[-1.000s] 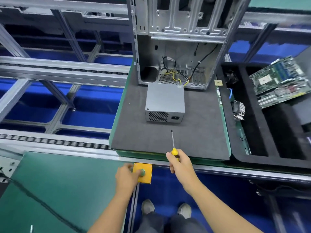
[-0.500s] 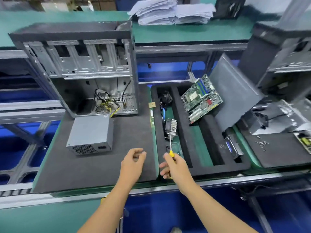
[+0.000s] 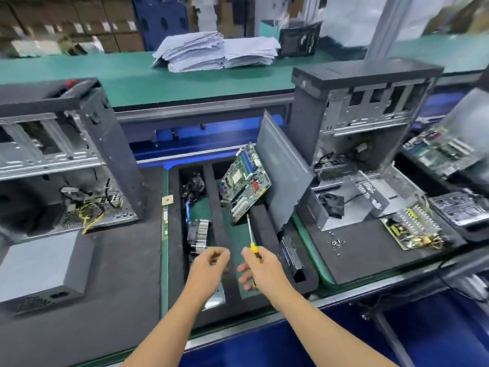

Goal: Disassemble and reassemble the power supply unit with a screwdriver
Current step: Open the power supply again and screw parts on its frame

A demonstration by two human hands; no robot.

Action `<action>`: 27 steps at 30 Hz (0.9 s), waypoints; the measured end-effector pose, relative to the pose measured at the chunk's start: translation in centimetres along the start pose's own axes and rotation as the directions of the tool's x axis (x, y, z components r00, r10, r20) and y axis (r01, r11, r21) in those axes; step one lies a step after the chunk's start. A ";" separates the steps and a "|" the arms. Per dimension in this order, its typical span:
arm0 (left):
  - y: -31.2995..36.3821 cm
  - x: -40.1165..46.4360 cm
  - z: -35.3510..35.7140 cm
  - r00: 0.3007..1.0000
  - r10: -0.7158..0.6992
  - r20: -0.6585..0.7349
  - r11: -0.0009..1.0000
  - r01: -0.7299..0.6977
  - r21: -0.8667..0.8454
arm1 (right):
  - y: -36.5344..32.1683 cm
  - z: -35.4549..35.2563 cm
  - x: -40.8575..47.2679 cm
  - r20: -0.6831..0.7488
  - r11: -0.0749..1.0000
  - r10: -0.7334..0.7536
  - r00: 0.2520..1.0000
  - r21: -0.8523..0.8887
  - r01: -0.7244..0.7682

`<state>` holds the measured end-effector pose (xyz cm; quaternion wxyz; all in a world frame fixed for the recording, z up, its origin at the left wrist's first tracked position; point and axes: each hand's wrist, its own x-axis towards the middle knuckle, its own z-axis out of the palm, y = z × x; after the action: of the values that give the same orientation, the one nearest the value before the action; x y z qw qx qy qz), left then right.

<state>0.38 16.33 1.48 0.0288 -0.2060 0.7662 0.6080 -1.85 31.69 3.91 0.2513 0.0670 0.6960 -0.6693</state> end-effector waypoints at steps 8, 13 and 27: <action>0.3 1.1 0.7 0.999 -0.033 0.001 0.999 0.033 -0.026 | 0.5 -0.5 0.7 0.011 1.000 0.030 0.999 -0.008 -0.030; 0.0 1.5 0.7 0.999 -0.040 0.002 0.999 0.040 -0.017 | 1.1 -0.7 1.0 0.007 0.999 0.031 1.000 -0.044 -0.030; -1.3 2.5 1.2 0.998 -0.055 -0.009 0.996 0.054 -0.076 | 1.4 -0.5 1.9 -0.006 0.997 0.066 0.998 -0.046 -0.067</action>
<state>-1.70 16.53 -0.72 0.0334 -0.2311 0.7369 0.6345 -3.03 31.83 1.77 0.2735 0.0857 0.7092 -0.6441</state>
